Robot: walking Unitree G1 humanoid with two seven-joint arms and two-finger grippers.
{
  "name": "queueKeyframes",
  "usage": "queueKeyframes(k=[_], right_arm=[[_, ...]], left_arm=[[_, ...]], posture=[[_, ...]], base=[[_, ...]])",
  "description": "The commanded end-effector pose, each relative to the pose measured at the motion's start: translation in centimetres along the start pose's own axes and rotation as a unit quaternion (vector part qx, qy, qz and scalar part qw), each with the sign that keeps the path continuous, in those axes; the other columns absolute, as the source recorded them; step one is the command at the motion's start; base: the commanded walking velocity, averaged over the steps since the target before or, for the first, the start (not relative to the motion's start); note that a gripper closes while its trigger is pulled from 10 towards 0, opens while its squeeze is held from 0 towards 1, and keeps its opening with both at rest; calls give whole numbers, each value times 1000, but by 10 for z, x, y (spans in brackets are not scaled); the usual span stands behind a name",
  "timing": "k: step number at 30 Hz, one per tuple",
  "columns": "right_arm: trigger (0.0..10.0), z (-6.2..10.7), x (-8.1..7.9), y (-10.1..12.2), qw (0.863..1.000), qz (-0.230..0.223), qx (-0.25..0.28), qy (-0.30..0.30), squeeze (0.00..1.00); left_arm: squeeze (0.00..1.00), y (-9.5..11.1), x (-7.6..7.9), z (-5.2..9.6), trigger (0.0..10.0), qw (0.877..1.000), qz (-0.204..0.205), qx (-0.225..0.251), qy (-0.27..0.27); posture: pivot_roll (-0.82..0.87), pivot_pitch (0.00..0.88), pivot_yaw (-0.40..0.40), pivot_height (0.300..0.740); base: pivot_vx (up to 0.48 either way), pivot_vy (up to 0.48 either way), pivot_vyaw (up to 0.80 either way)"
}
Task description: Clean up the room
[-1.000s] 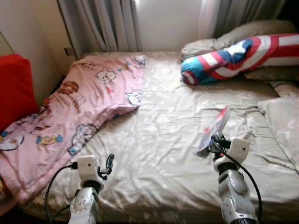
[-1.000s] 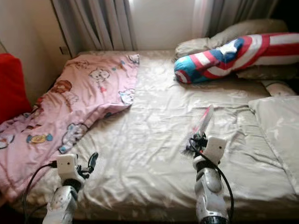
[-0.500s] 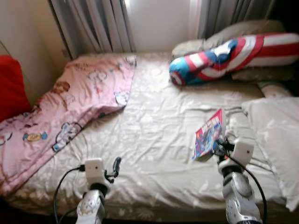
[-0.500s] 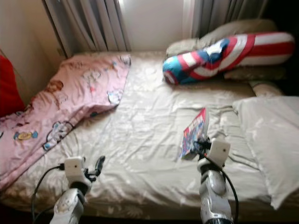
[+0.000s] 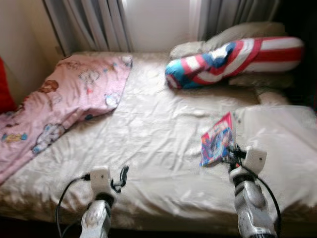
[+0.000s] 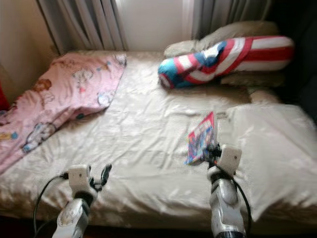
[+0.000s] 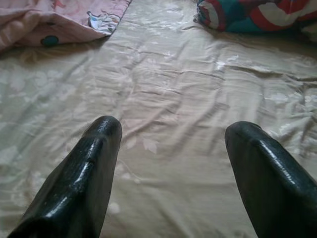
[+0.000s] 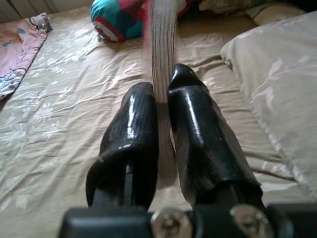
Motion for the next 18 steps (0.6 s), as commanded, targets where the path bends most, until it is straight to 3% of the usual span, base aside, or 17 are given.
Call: queueKeyframes(k=[1,13,18], right_arm=[[10000,-3,-9,7,1000,-4,12,16,0],[10000,-2,-12,5,1000,-3,9,24,0],[10000,-2,-12,4,1000,-3,7,23,0]], left_arm=[[0,1,-8,1,10000,1000,-2,-1,11],[0,1,-5,1,10000,1000,0,-1,1],[0,1,-4,2,10000,1000,-2,-1,-1]], posture=[[-80,66,24,740],[-80,66,24,740],[-79,64,25,740]], base=[[0,0,0],[0,0,0],[265,0,0]])
Point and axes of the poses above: a point about 5 cm out from each wrist's last joint towards the gripper, its own z axis pointing back from the gripper into the wrist, its own y axis along the axis of the wrist's last joint, x = y × z, the point moved 5 cm from there along -z, pointing out of the wrist towards the gripper
